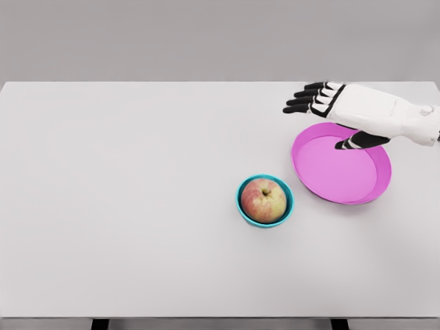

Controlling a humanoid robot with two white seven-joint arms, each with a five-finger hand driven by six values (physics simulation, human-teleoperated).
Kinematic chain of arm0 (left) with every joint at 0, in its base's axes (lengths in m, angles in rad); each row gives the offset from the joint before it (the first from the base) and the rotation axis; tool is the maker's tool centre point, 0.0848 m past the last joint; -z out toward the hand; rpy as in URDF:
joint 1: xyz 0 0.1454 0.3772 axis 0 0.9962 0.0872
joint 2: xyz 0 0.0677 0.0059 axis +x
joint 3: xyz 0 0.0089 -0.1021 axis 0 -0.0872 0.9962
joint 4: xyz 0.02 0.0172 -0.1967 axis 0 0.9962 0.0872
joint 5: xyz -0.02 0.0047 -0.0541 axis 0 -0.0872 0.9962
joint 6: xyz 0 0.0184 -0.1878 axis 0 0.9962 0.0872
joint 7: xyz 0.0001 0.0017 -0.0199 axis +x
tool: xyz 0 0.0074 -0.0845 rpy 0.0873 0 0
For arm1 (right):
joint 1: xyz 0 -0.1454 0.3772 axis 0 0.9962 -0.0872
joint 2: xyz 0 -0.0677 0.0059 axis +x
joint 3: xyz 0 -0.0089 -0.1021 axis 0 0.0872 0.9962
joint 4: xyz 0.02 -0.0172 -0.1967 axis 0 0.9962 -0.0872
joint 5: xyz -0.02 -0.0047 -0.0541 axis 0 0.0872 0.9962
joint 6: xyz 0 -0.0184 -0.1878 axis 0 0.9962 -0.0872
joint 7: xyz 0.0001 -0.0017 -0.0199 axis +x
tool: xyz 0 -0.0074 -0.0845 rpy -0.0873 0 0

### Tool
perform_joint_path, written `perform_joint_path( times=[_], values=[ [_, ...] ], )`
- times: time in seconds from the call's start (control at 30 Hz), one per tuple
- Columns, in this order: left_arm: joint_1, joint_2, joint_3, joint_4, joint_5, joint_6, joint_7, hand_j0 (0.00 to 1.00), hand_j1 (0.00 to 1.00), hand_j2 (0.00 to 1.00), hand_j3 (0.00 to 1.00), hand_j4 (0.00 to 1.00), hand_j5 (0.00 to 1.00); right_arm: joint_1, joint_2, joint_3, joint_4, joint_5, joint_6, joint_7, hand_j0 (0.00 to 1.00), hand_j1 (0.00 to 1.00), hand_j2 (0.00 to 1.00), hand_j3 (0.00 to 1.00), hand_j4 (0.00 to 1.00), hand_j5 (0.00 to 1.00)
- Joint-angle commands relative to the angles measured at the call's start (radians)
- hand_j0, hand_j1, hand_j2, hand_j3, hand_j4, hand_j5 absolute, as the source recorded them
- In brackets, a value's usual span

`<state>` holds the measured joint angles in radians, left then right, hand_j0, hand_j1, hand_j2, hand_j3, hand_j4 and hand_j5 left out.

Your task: Put the apple from the pink plate into the blue bowl with your right arm

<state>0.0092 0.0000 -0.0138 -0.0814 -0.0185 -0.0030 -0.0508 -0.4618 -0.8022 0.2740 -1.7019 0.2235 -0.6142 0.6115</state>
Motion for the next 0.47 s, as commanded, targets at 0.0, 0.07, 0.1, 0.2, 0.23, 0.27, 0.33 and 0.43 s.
perform_joint_path(
  times=[0.0, 0.07, 0.1, 0.2, 0.23, 0.27, 0.33, 0.43],
  values=[
    [0.0, 0.0, 0.0, 0.0, 0.0, 0.0, 0.0, 1.0, 1.0, 1.0, 1.0, 1.0, 1.0, 0.002, 0.015, -0.012, 0.001, -0.006, 0.003, -0.001, 1.0, 1.0, 1.0, 1.0, 1.0, 1.0],
    [0.0, 0.0, 0.0, 0.0, 0.0, 0.0, -0.001, 1.0, 1.0, 1.0, 1.0, 1.0, 1.0, 0.018, 0.031, -0.012, 0.002, -0.004, 0.003, -0.001, 1.0, 1.0, 1.0, 1.0, 1.0, 1.0],
    [0.0, 0.0, 0.0, 0.0, 0.0, 0.0, 0.0, 1.0, 1.0, 1.0, 1.0, 1.0, 1.0, 0.023, 0.031, -0.012, 0.002, -0.003, 0.003, -0.001, 1.0, 1.0, 1.0, 1.0, 1.0, 1.0],
    [0.0, 0.0, 0.0, 0.0, 0.0, 0.0, -0.001, 1.0, 1.0, 1.0, 1.0, 1.0, 1.0, 0.029, 0.031, -0.012, 0.005, -0.003, 0.003, -0.001, 1.0, 1.0, 1.0, 1.0, 1.0, 1.0],
    [0.0, 0.0, 0.0, 0.0, -0.003, -0.006, 0.0, 1.0, 1.0, 1.0, 1.0, 1.0, 1.0, 0.029, 0.031, -0.012, 0.007, -0.001, 0.003, -0.001, 1.0, 1.0, 1.0, 1.0, 1.0, 1.0],
    [-0.012, 0.0, 0.0, -0.003, 0.006, -0.008, 0.0, 1.0, 1.0, 1.0, 1.0, 1.0, 1.0, 0.029, 0.031, -0.01, 0.008, -0.001, 0.003, -0.001, 1.0, 1.0, 1.0, 1.0, 1.0, 1.0],
    [-0.014, 0.0, 0.0, -0.006, -0.003, -0.008, -0.001, 1.0, 1.0, 1.0, 1.0, 1.0, 1.0, 0.029, 0.031, -0.012, 0.008, -0.001, 0.003, -0.001, 1.0, 1.0, 1.0, 1.0, 1.0, 1.0],
    [-0.009, 0.0, -0.002, -0.005, -0.003, -0.006, 0.0, 1.0, 1.0, 1.0, 1.0, 1.0, 1.0, 0.029, 0.032, -0.01, 0.008, -0.001, 0.003, -0.001, 1.0, 1.0, 1.0, 1.0, 1.0, 1.0]
  ],
)
